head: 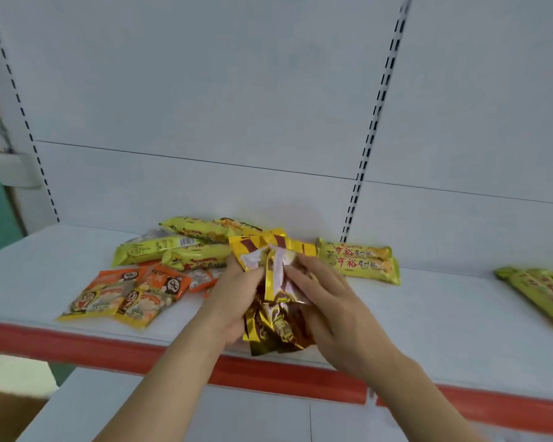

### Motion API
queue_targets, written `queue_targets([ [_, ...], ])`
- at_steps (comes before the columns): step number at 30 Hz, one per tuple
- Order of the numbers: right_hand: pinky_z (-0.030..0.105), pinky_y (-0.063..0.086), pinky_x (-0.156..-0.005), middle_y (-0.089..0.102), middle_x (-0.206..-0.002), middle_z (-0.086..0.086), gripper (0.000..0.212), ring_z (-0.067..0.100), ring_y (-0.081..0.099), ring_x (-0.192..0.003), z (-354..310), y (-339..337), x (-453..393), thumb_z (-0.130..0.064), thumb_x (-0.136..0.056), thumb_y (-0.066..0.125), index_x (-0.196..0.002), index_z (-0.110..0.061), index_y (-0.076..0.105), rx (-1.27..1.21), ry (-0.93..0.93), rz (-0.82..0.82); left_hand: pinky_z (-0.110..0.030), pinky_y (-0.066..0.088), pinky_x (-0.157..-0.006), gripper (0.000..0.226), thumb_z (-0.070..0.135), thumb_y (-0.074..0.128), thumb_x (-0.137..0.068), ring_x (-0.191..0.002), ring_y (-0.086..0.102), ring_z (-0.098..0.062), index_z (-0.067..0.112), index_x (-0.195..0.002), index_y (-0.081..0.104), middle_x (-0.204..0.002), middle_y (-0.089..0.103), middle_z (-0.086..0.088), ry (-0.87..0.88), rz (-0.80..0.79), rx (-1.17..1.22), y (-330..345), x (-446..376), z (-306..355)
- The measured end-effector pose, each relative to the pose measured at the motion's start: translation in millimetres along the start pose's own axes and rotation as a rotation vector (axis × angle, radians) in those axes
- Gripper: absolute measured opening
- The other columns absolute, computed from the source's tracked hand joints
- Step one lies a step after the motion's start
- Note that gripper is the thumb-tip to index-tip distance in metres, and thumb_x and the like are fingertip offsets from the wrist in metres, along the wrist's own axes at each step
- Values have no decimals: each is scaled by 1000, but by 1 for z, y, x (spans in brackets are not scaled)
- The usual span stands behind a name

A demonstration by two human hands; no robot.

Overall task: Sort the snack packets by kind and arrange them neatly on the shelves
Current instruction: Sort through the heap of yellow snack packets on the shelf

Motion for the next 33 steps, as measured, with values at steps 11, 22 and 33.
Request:
queue_targets([
  [11,20,32,-113,32,-157,-20,37,-6,24,-145,-3,7,-18,-27,-105,41,-137,-30,57,-433,157,-82,-44,62,-78,41,9,76,-91,-97,77,-32,9,-130,64,-108,78,-12,-3,55,-48,-12,1,9],
  [22,44,28,-118,35,-157,-4,56,23,28,-146,58,63,-71,-34,-97,55,-150,-30,37,332,319,-433,-39,64,-71,52,5,77,-89,-99,78,-27,15,-135,55,-119,76,-10,89,178,-56,-48,10,15],
  [33,44,42,-108,51,-146,-8,61,19,44,-137,84,68,-67,-62,-94,43,-149,-35,39,324,240,-471,-52,63,-87,52,9,79,-89,-101,77,-28,23,-132,52,-120,75,-7,72,218,-39,-49,5,4],
])
Point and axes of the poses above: each hand's wrist, its own x-axis away from the middle knuckle, its own y-axis out of the palm, z = x × y, the point moved 6 cm from there along -x, towards the middle knuckle
